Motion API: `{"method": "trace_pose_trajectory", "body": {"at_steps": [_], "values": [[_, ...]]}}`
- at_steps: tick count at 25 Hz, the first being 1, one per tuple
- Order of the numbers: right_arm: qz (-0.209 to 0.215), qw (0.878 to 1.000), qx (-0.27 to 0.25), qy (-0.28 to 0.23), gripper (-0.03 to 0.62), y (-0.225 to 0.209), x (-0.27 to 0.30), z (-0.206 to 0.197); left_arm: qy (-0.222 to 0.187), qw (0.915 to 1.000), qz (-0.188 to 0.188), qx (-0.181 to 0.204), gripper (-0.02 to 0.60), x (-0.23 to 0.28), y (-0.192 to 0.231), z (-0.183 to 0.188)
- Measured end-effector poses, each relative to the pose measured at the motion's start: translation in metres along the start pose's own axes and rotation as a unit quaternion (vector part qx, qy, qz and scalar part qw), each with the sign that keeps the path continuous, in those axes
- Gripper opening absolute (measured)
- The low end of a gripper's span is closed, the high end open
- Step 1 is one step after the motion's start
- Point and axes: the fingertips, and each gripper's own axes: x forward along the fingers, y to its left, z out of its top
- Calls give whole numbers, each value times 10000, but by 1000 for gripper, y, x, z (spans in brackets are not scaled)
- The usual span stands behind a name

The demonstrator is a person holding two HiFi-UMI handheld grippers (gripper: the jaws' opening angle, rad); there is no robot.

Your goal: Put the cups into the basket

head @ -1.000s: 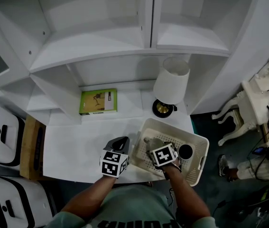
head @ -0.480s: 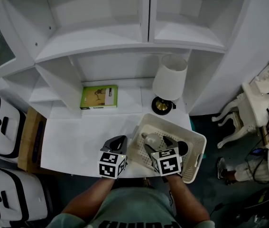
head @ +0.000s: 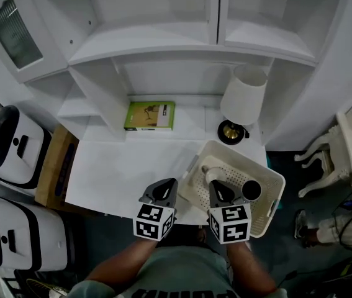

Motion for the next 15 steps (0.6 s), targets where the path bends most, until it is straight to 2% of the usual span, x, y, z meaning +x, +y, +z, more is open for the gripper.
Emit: {"method": "trace_pose_trajectory", "body": {"at_steps": [8,15], "values": [[-377,9982,106,-446,17,26,-22,1,-317,9989,-252,231,8,-42,-4,13],[-675,9956,191,-620,17,81,-42,-8,-420,9967,-564,417,8,-92,6,2]]}}
